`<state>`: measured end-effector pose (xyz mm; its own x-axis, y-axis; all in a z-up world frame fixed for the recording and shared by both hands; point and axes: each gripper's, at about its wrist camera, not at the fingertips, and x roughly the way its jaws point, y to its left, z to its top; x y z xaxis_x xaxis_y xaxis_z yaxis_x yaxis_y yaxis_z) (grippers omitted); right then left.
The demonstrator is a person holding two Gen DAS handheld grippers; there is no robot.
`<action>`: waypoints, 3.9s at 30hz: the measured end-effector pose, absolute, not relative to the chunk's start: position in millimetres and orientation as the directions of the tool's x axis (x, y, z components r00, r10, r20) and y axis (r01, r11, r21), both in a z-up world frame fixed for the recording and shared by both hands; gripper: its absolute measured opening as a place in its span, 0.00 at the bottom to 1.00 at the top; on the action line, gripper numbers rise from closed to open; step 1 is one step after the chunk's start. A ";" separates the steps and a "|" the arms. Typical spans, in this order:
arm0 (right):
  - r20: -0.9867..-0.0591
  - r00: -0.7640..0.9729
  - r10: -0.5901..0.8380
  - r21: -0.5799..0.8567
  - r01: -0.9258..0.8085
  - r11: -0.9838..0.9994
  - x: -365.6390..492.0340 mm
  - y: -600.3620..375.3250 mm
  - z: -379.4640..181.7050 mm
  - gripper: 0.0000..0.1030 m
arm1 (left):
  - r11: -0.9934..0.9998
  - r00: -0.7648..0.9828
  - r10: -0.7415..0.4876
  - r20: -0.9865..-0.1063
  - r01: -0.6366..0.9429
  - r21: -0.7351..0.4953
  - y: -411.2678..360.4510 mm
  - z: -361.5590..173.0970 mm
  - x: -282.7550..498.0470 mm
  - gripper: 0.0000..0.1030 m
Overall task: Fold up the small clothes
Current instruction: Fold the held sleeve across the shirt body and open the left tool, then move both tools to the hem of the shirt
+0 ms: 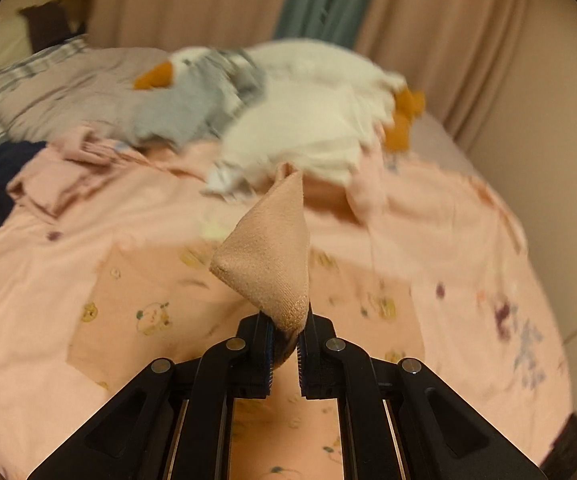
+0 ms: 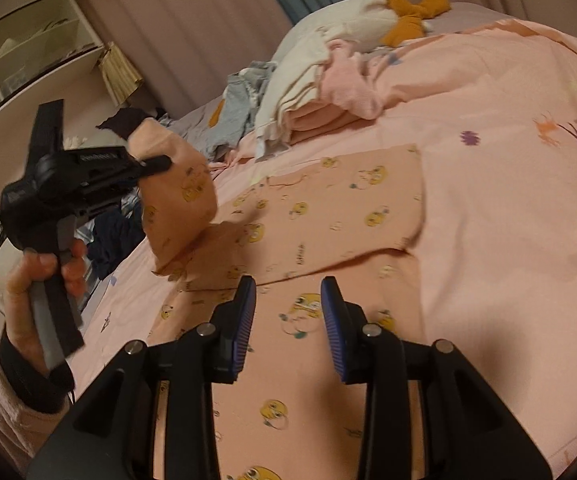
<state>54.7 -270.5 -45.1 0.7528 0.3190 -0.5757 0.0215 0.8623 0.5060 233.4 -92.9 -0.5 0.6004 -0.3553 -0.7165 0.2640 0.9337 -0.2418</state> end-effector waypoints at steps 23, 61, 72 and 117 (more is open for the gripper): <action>-0.544 0.746 0.384 0.641 0.075 0.764 50.8 -294.2 -63.1 0.45 | 0.891 0.387 -0.433 -0.814 0.320 -0.322 -100.5 -47.3 198.1 0.66; -0.786 0.600 0.148 0.357 0.244 0.902 168.8 -289.8 -78.7 0.12 | 0.949 0.459 -0.315 -0.831 0.139 -0.283 54.9 -78.2 201.4 0.66; -0.724 0.663 0.188 0.335 0.100 0.937 159.4 -264.4 -54.8 0.23 | 0.933 0.449 -0.356 -0.820 0.227 -0.281 9.8 -88.5 240.9 0.64; -0.647 0.569 0.508 0.692 0.157 0.705 -4.4 -297.2 -115.6 0.56 | 0.688 0.201 -0.725 -0.659 0.147 -0.711 92.5 -111.1 122.0 0.71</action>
<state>-4.4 -297.2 -115.6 0.5690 0.5079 -0.6468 0.1567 0.7052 0.6915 122.0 92.5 -111.1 0.2005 -0.7247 -0.6592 0.1475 0.6876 -0.7110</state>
